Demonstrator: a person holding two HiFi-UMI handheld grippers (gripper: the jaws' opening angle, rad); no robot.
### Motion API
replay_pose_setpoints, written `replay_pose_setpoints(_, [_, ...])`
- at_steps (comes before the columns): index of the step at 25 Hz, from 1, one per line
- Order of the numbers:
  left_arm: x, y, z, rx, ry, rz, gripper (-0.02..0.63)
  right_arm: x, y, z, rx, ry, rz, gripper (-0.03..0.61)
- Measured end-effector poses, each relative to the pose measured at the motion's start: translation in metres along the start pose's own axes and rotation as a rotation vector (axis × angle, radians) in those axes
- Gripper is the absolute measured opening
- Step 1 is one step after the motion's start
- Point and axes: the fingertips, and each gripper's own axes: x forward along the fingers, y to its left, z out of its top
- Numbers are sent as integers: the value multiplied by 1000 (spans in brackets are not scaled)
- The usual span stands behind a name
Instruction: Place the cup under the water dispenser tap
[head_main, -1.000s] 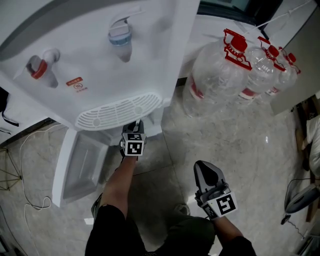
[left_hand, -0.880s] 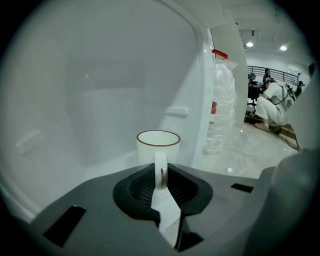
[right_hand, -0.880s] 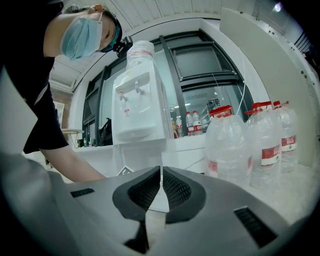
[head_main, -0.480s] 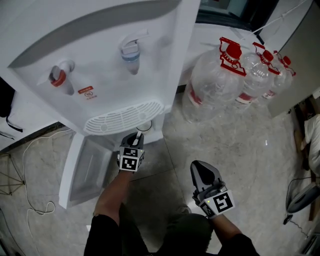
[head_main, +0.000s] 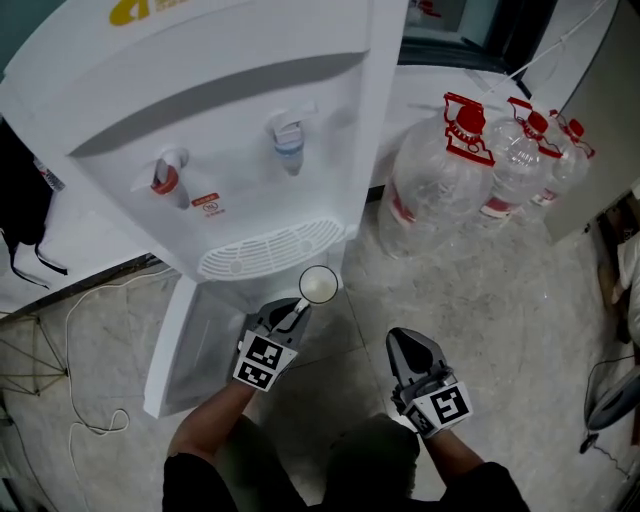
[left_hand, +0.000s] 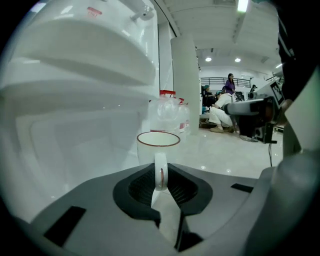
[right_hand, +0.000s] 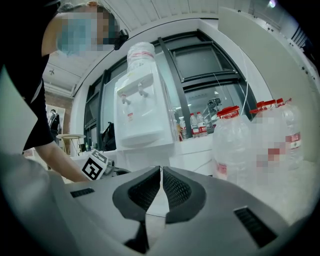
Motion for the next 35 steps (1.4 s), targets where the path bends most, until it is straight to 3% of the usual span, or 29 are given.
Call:
replay_pose_setpoints(8, [-57,-37,56,60,-38,-146,72,4,13,19,-5,-31,4,44])
replay_pose_setpoints(13, [-88,-49,98,80,-84,-181,72,1,19,29,3,-41,4,44])
replay_pose_setpoints(25, [-136,-25,201,96,-219,-109,72,-10,17,43,-14,-32,22,44])
replay_pose_setpoints(35, [-132,12,227,71,-175,-34,72,-8,18,61,-28,-59,43,44])
